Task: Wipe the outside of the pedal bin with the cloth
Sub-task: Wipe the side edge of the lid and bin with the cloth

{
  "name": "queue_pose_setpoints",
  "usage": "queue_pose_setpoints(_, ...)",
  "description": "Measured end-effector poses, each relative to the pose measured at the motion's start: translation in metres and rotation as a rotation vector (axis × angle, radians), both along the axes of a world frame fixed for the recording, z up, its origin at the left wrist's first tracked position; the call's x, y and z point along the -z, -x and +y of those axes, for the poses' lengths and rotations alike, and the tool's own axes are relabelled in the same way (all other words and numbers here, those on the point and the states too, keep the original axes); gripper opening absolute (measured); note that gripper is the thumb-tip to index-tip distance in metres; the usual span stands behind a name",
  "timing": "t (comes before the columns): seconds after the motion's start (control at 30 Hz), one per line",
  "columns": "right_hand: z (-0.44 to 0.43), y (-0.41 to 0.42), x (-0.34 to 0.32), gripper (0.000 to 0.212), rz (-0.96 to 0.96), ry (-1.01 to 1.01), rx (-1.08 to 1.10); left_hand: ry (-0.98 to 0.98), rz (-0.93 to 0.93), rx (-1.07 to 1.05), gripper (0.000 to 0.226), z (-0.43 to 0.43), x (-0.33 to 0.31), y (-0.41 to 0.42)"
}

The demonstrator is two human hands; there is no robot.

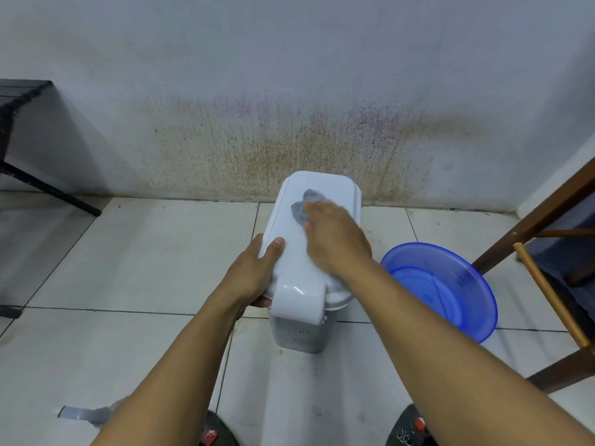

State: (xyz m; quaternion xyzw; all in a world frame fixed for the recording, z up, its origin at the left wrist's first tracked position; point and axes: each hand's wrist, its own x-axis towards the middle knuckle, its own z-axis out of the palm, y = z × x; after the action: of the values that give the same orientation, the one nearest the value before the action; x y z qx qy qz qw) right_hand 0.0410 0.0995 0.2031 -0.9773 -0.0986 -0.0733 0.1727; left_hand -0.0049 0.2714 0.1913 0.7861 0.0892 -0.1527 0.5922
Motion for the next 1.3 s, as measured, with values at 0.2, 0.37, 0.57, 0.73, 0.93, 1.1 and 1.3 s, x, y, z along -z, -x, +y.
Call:
queue_pose_setpoints(0.2,0.01,0.03,-0.003,0.051,0.089,0.015,-0.206,-0.04,-0.058,0.008,0.032,0.0,0.006,0.002)
queue_pose_setpoints(0.37,-0.005,-0.024,-0.009,0.056,0.152,0.037,-0.136,-0.064,-0.05,0.019,0.033,0.001,0.004,0.003)
queue_pose_setpoints(0.57,-0.012,-0.074,-0.006,0.051,0.15,0.05,0.001,-0.047,-0.041,-0.022,0.035,0.0,0.009,0.001)
queue_pose_setpoints(0.73,0.009,-0.024,-0.01,0.052,0.105,0.042,-0.14,-0.033,-0.045,-0.028,0.032,0.0,0.014,0.0)
queue_pose_setpoints(0.93,-0.009,0.044,0.005,0.065,0.091,-0.091,-0.109,-0.019,-0.011,0.053,0.032,0.011,0.008,-0.007)
queue_pose_setpoints(1.1,-0.045,0.061,0.018,0.071,0.067,-0.174,0.164,-0.109,-0.005,-0.15,0.085,0.024,0.006,-0.019)
queue_pose_setpoints(1.3,-0.081,0.035,0.002,0.045,-0.055,-0.155,0.32,-0.17,-0.012,-0.282,0.089,0.014,0.017,0.016)
